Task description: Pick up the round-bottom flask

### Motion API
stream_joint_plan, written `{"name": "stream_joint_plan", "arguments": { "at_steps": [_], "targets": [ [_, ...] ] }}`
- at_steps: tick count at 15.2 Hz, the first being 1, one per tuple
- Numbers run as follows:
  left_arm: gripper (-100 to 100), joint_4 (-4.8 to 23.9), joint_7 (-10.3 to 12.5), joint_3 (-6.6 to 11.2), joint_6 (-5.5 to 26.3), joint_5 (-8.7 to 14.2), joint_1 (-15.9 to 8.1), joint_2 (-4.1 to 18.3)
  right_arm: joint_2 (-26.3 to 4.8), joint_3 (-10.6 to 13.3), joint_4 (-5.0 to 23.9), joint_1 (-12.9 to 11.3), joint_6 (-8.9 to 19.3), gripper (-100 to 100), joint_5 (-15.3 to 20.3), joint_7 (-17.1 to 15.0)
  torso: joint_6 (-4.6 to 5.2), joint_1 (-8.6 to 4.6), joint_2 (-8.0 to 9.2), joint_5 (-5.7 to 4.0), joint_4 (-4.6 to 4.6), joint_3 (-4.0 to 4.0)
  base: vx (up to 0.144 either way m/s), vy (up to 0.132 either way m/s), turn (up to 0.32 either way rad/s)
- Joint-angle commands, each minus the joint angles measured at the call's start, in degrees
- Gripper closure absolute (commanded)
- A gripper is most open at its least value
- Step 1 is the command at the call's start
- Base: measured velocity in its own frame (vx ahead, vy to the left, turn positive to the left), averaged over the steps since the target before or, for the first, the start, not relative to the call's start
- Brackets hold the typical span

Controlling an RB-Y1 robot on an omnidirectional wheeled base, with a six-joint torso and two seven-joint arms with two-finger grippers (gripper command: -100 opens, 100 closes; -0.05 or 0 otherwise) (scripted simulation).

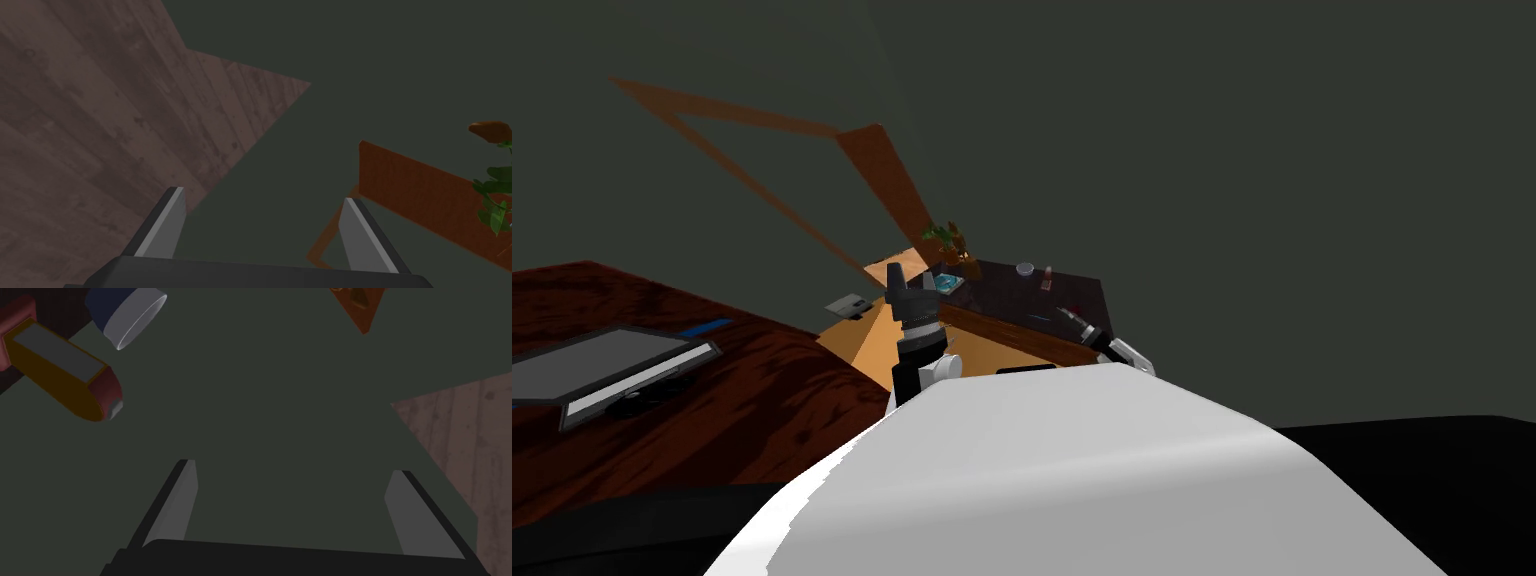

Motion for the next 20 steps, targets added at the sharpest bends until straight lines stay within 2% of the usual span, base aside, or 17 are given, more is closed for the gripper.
{"name": "stream_joint_plan", "arguments": {
  "at_steps": [1, 2, 5, 6, 8, 9, 11, 12, 14, 15, 16, 17, 18, 19, 20],
  "targets": [
    [0, 0.0, 0.0, 0.0, 0.0, 0.0, 0.0, 0.0, -0.6, 0.5, 2.4, -0.3, -0.3, -100, 0.5, 0.4, 0.0, 0.0, 0.0, 0.0, 0.0, 0.0, 0.004, 0.007, 0.078],
    [0, 0.0, 0.0, 0.0, 0.0, 0.0, 0.0, 0.0, -2.4, 2.1, 4.1, -1.4, -0.9, -100, 1.9, 1.2, 0.03, -0.01, 0.01, 0.0, 0.0, 0.0, 0.005, 0.015, 0.143],
    [0, 0.0, 0.0, 0.0, 0.0, 0.0, 0.0, 0.0, -2.4, 2.1, 6.2, -1.4, -0.9, -100, 1.9, 1.2, 0.03, -0.01, 0.01, 0.0, 0.0, 0.0, 0.003, 0.008, 0.084],
    [0, 0.0, 0.0, 0.0, 0.0, 0.0, 0.0, 0.0, -4.3, 3.6, 7.8, -2.5, -1.4, -100, 3.4, 2.1, 0.04, -0.02, 0.02, 0.0, 0.0, 0.01, 0.003, 0.013, 0.157],
    [0, 0.0, 0.0, 0.0, 0.0, 0.0, 0.0, 0.0, -4.3, 3.6, 10.0, -2.5, -1.4, -100, 3.4, 2.1, 0.0, 0.0, 0.0, 0.0, 0.0, 0.0, 0.005, 0.01, 0.133],
    [0, 0.0, 0.0, 0.0, 0.0, 0.0, 0.0, 0.0, -6.1, 5.2, 11.6, -3.6, -1.9, -100, 4.8, 3.0, 0.04, -0.01, 0.01, 0.0, 0.0, 0.0, 0.005, 0.015, 0.153],
    [0, 0.0, 0.0, 0.0, 0.0, 0.0, 0.0, 0.0, -6.1, 5.2, 13.9, -3.6, -1.9, -100, 4.8, 3.0, 0.0, 0.01, -0.01, 0.0, 0.0, -0.01, 0.007, 0.012, 0.121],
    [0, 0.0, 0.0, 0.0, 0.0, 0.0, 0.0, 0.0, -7.9, 6.8, 15.9, -4.6, -2.4, -100, 6.3, 3.8, 0.04, -0.01, 0.0, 0.0, 0.0, 0.0, 0.008, 0.014, 0.163],
    [0, 0.0, 0.0, 0.0, 0.0, 0.0, 0.0, 0.0, -7.9, 6.8, 17.8, -4.6, -2.4, -100, 6.3, 3.8, 0.01, 0.0, -0.01, 0.0, 0.0, -0.01, 0.008, 0.011, 0.112],
    [0, 0.0, 0.0, 0.0, 0.0, 0.0, 0.0, 0.0, -9.6, 8.4, 19.9, -5.7, -3.0, -100, 7.7, 4.7, 0.03, -0.01, 0.0, 0.0, 0.0, 0.0, 0.005, 0.014, 0.158],
    [0, 0.0, 0.0, 0.0, 0.0, 0.0, 0.0, 0.0, -9.6, 8.4, 21.6, -5.7, -3.0, -100, 7.7, 4.7, 0.0, 0.0, 0.0, 0.0, 0.0, 0.0, 0.007, 0.014, 0.191],
    [0, 0.0, 0.0, 0.0, 0.0, 0.0, 0.0, 0.0, -9.6, 8.4, 21.6, -5.7, -3.0, -100, 7.7, 4.7, 0.02, 0.0, 0.0, 0.01, 0.0, 0.0, 0.007, 0.006, 0.065],
    [0, 0.0, 0.0, 0.0, 0.0, 0.0, 0.0, 0.0, -11.3, 10.0, 23.8, -6.8, -3.5, -100, 9.2, 5.5, 0.03, -0.01, 0.0, 0.0, 0.0, 0.0, 0.008, 0.013, 0.151],
    [0, 0.0, 0.0, 0.0, 0.0, 0.0, 0.0, 0.0, -11.3, 10.0, 25.4, -6.8, -3.5, -100, 9.2, 5.5, 0.0, 0.0, -0.01, 0.0, 0.0, 0.0, 0.01, 0.016, 0.165],
    [0, 0.0, 0.0, 0.0, 0.0, 0.0, 0.0, 0.0, -12.9, 11.5, 27.2, -7.9, -4.0, -100, 10.6, 6.4, 0.01, 0.0, -0.01, 0.01, 0.0, -0.01, 0.013, 0.019, 0.227]
  ]
}}
